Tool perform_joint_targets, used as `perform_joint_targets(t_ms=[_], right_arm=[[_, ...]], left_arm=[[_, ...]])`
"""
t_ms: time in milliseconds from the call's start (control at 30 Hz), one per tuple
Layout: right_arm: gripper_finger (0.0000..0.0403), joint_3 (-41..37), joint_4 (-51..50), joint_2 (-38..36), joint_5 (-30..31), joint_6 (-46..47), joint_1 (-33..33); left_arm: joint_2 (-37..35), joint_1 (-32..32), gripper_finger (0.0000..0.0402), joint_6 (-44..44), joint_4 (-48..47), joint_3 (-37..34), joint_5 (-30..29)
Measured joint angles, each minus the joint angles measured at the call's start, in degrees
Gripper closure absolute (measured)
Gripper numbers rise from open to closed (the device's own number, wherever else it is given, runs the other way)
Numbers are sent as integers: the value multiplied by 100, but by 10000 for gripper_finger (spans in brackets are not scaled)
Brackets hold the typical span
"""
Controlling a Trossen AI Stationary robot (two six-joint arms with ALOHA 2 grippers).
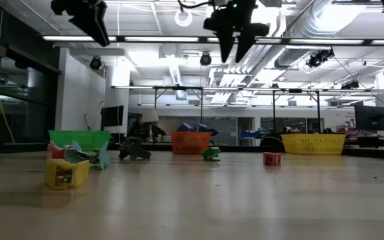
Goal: Pick and place Stapler, Stapler remover, tape
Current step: Put the right red stapler into the green bin
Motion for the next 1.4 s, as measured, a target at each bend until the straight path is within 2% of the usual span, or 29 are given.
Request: perform_joint_targets(t_ms=[233, 533, 867, 1067, 1200, 1400], right_arm=[[160, -20, -1062, -52, -547, 1143, 462], [160, -20, -1190, -29, -641, 2099, 1126], [160, -22, -1252, 196, -958, 2439, 1533], [160, -22, -1268, 450, -1389, 2465, 1542], [160, -22, -1276, 582, -1411, 2355, 1568], [160, -22, -1269, 720, -1780, 1217, 1595]], left_arm=[[-2, -2, 289, -162, 175, -227, 84], [-4, -1, 289, 98, 462, -227, 86], [-4, -1, 289, 205, 419, -227, 82], [-87, -2, 289, 197, 302, -227, 92], [-228, -2, 289, 174, 157, -227, 93], [-509, -2, 289, 161, 73, -225, 96]])
